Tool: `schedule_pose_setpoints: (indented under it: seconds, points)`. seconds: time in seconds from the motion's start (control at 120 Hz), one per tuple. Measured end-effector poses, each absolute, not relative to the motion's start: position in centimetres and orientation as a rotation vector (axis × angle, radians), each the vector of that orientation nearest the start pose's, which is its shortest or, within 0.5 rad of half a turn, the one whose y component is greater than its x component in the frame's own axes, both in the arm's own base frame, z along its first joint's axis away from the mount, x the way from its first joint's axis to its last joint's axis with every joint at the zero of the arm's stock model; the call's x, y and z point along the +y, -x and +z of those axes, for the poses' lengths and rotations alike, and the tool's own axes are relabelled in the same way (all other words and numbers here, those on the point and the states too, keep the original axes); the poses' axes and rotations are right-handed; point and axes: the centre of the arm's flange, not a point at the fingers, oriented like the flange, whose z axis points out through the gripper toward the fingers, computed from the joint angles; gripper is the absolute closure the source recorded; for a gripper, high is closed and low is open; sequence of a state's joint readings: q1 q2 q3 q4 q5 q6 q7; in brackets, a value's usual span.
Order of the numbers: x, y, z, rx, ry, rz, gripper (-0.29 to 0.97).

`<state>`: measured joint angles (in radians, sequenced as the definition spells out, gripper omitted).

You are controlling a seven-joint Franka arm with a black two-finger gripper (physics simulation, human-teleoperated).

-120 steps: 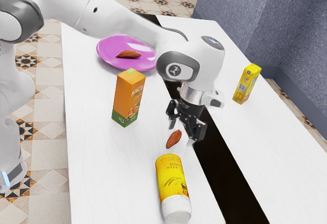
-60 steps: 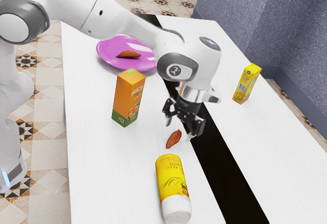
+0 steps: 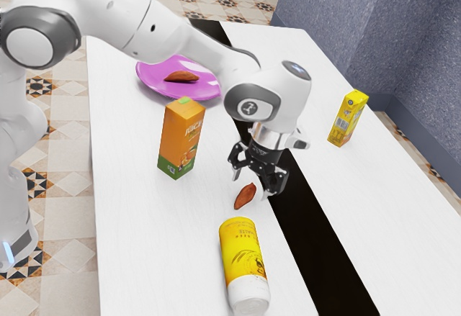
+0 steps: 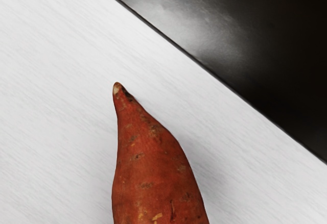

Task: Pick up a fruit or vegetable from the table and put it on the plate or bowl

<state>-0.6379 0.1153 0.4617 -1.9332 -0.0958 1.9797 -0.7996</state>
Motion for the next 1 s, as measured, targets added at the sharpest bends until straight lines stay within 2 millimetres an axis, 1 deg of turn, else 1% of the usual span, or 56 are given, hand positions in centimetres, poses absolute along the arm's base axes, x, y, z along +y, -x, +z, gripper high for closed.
schedule_pose_setpoints:
  seconds: [0.233,0.425,0.65,0.775,0.95,1.0]
  points:
    - [-10.9,-56.9,42.0,-1.047,2.956,0.108,0.08]
    - [-11.1,-57.0,40.9,-1.059,2.945,0.130,0.18]
    - [-11.1,-57.0,40.8,-1.066,2.944,0.132,0.35]
    - [-11.2,-57.0,40.8,-1.067,2.944,0.131,0.48]
    - [-11.2,-57.0,40.7,-1.068,2.942,0.133,0.52]
    - [-10.8,-57.0,41.0,-1.073,2.943,0.135,0.52]
